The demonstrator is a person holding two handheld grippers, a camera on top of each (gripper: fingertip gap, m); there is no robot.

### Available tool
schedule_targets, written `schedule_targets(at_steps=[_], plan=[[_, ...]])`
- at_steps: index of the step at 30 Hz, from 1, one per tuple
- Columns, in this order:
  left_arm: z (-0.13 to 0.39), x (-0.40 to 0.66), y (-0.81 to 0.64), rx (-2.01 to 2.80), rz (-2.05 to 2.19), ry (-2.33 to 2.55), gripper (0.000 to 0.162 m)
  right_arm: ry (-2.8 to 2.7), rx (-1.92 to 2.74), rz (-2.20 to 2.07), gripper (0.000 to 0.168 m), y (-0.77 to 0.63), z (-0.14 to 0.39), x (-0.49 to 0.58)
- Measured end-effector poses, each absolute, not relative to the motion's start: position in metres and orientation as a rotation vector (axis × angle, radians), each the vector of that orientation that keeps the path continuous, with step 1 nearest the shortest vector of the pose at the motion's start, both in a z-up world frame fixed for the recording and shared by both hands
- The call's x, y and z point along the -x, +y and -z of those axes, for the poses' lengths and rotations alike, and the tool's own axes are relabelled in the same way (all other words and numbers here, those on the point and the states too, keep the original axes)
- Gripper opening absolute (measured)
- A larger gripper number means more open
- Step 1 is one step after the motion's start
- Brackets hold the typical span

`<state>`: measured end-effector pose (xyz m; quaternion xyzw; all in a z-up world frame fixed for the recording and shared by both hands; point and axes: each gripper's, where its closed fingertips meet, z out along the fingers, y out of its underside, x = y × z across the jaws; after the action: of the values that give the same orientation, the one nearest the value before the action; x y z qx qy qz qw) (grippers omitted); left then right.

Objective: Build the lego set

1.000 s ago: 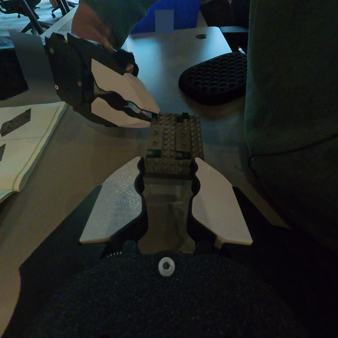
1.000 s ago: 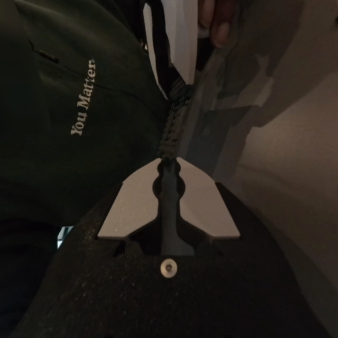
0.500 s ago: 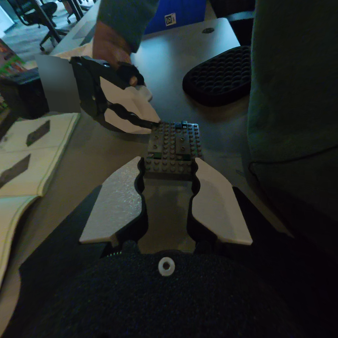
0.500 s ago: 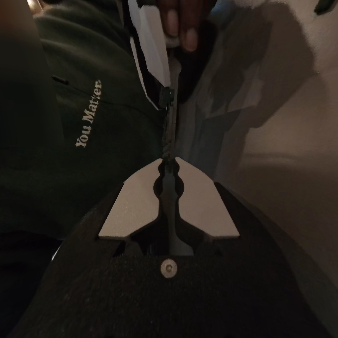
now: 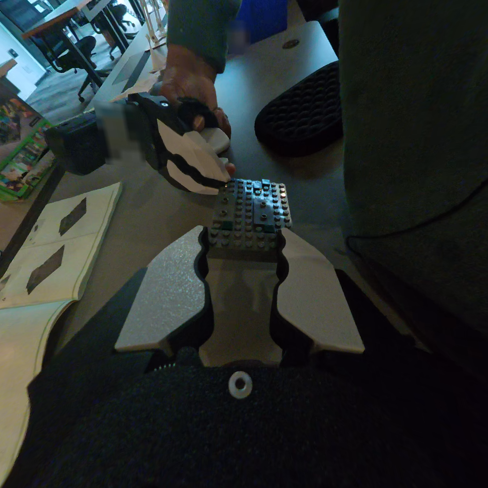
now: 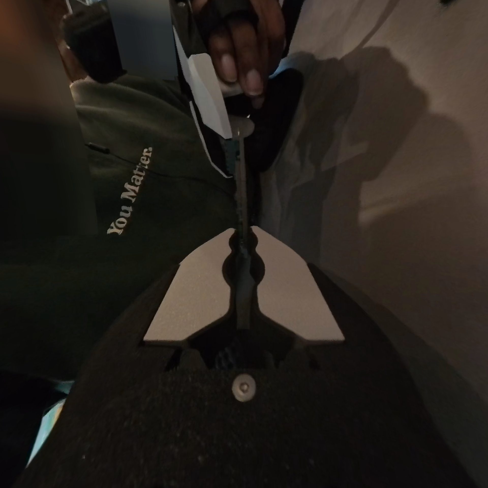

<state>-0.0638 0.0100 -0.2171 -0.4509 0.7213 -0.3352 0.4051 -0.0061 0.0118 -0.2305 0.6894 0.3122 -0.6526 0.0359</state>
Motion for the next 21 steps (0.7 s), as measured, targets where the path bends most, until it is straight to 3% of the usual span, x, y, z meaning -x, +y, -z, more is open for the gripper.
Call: schedule_targets(at_steps=[11, 21], plan=[[0.207, 0.067, 0.017, 1.202, 1.065, 1.692, 0.049, 0.948, -2.192, 2.089, 0.009, 0.021, 0.216, 0.005], [0.215, 0.067, 0.027, 1.299, 1.174, 1.638, 0.049, 1.775, -2.706, 1.764, 0.011, 0.042, 0.204, -0.011]])
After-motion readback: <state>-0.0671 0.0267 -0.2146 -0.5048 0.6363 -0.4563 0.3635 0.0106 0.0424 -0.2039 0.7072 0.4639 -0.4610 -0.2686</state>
